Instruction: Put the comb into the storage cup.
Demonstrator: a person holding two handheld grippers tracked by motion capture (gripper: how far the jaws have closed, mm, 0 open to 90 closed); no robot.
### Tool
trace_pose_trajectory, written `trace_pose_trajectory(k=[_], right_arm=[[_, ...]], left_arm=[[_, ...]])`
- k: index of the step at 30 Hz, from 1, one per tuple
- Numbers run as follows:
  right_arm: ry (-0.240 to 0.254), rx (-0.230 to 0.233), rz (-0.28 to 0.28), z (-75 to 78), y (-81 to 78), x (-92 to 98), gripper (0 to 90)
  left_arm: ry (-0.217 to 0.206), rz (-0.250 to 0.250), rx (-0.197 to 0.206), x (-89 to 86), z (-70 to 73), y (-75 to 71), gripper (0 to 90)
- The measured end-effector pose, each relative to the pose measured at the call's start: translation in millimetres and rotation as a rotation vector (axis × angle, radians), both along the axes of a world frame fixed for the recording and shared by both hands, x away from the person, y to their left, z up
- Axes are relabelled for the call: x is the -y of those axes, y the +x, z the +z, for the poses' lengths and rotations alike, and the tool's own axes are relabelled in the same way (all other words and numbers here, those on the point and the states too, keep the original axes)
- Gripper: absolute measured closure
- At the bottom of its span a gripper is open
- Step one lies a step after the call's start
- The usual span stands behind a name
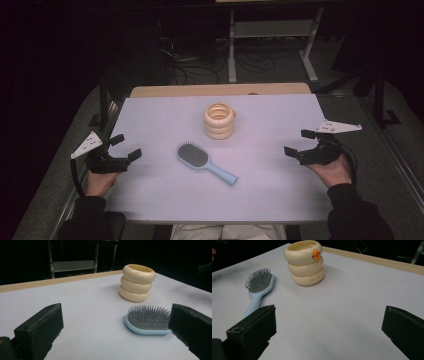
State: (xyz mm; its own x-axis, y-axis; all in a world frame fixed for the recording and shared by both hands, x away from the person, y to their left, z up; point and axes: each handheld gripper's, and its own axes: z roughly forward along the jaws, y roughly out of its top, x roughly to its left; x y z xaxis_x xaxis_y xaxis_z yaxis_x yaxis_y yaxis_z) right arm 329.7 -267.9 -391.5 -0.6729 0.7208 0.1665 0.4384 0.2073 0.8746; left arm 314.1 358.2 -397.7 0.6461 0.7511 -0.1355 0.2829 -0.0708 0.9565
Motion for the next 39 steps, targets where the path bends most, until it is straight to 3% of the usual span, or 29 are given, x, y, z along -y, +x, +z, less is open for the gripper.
trace_pose_trajectory(k=[24,27,39], right_arm=[[-0.016,0.012,0.04,9.0,-7.8,-5.1,0.0],[0.001,0.006,0.056,12.5,-7.8,-6.7,0.0],[-0.06,0.013,0.096,36.0,-3.6,-19.7,0.0]], left_arm=[[0.005,0.013,-0.004,-0.7,-0.4,-2.6,0.0],[0.006,0.015,-0.005,-0.6,-0.3,-2.8,0.0],[0.007,0.019,-0.006,-0.9,-0.5,-2.5,0.0]])
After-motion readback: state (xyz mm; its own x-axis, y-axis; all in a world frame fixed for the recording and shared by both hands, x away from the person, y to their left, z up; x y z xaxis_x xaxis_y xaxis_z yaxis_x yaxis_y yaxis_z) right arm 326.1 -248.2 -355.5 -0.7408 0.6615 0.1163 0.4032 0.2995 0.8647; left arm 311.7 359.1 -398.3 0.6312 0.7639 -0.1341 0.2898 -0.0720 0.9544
